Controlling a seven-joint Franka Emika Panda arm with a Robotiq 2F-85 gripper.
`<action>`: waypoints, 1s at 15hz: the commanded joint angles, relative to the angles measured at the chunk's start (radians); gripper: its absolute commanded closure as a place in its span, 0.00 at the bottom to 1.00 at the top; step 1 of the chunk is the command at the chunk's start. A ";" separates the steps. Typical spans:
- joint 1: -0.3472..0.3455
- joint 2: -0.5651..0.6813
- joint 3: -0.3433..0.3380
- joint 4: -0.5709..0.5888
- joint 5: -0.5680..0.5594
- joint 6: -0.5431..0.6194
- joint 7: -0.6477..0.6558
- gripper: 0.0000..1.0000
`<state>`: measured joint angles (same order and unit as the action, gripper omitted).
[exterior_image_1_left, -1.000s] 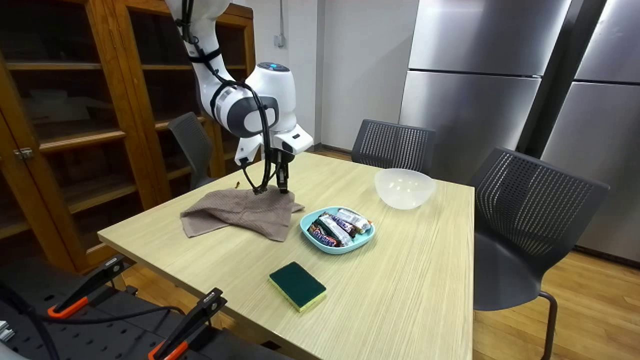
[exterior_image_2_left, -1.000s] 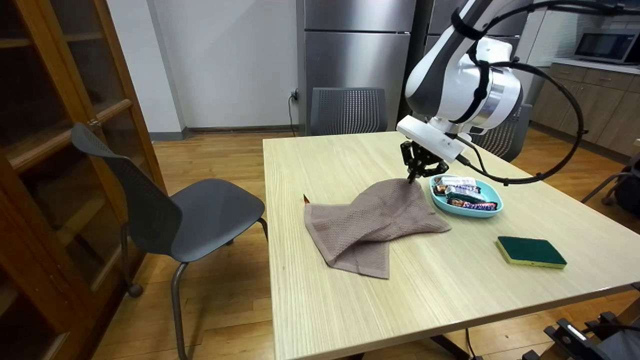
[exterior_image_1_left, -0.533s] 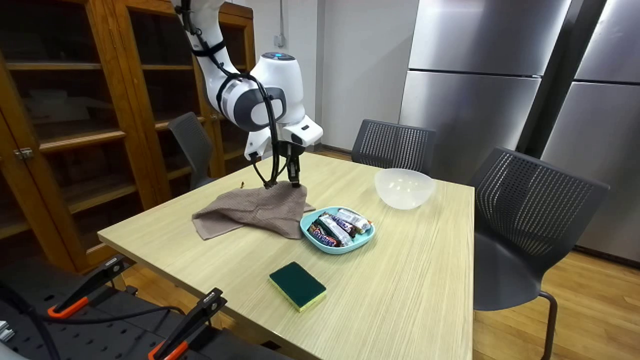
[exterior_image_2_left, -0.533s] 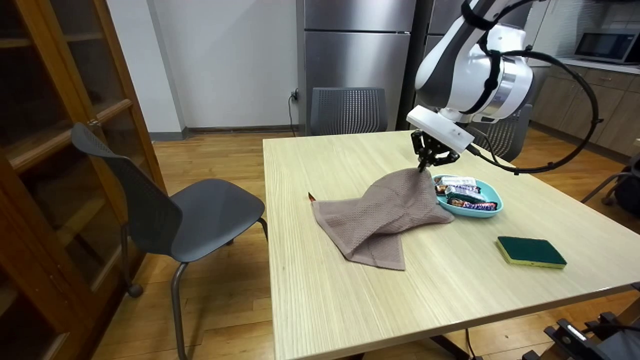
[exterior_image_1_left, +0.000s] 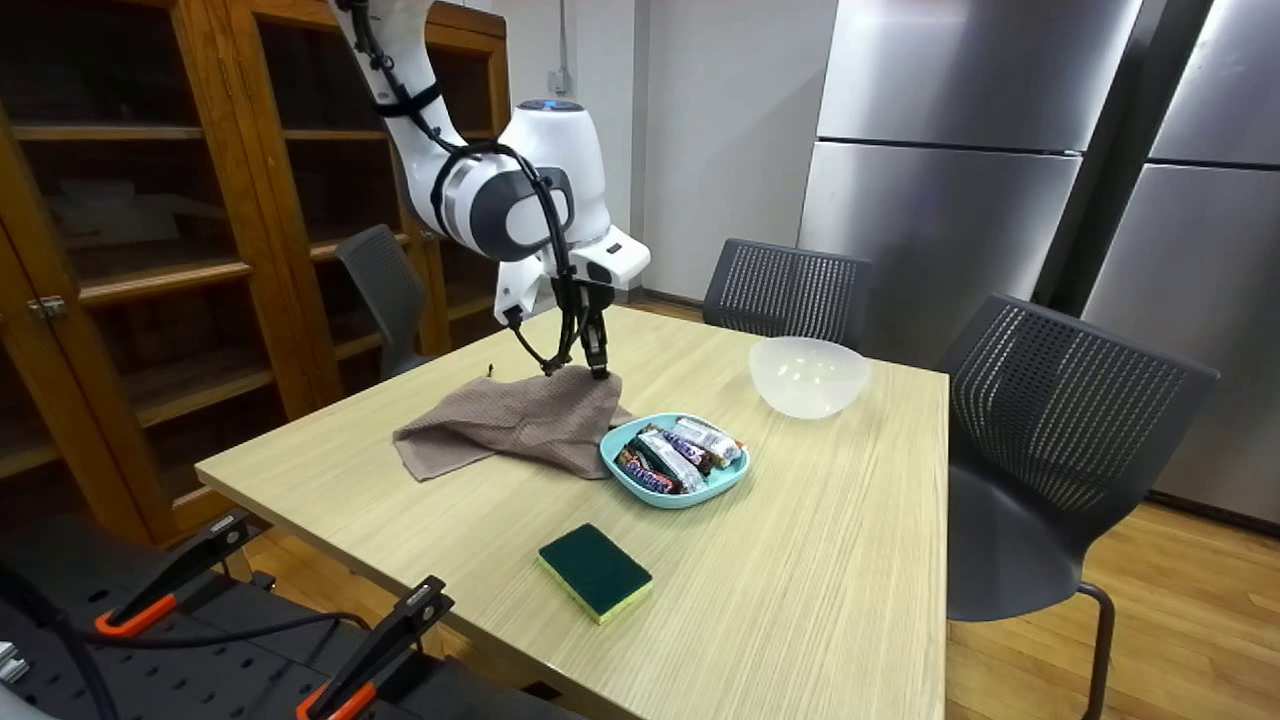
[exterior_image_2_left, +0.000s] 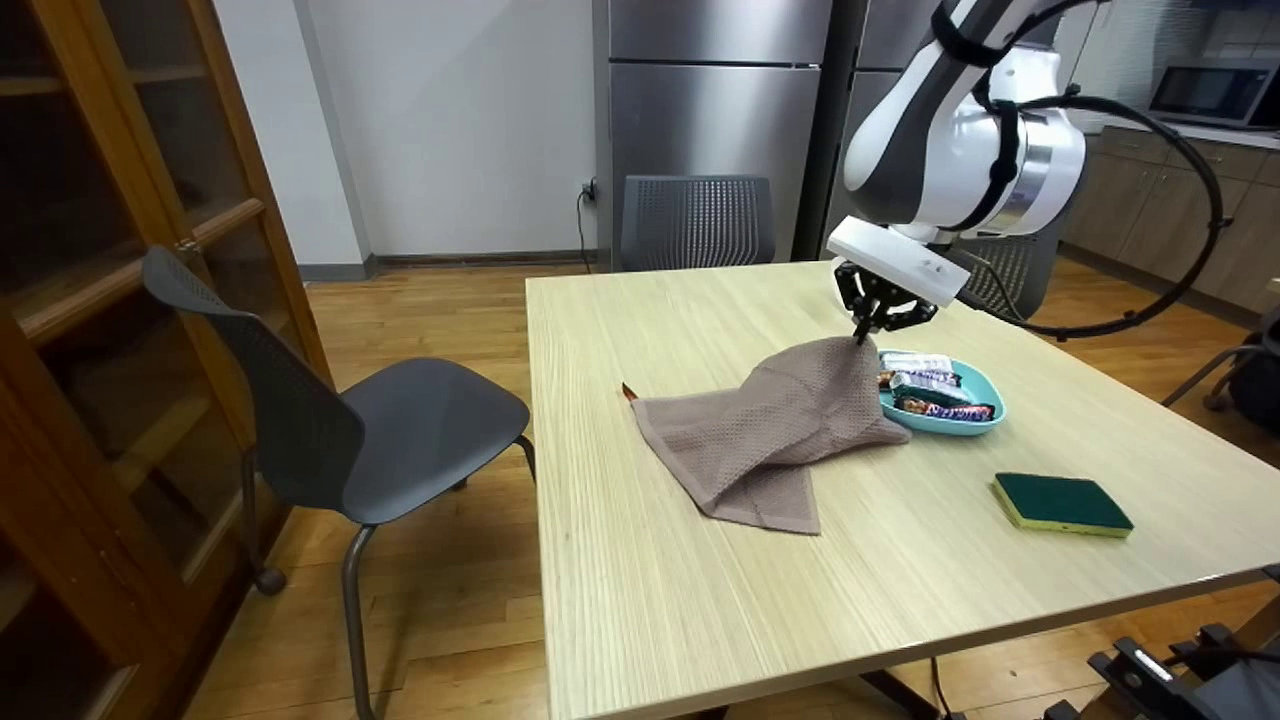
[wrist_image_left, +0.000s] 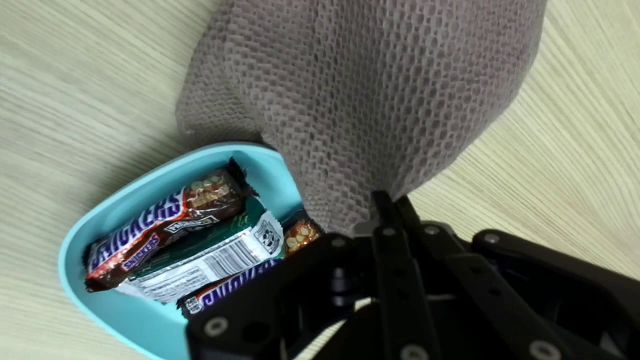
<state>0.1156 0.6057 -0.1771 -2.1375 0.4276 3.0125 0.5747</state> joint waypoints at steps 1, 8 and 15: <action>0.082 -0.056 -0.066 -0.071 -0.067 -0.023 0.029 1.00; 0.099 -0.122 -0.071 -0.116 -0.076 -0.021 0.025 1.00; 0.049 -0.201 -0.060 -0.137 -0.070 -0.030 0.019 1.00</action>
<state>0.1907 0.4729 -0.2449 -2.2339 0.3720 3.0102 0.5789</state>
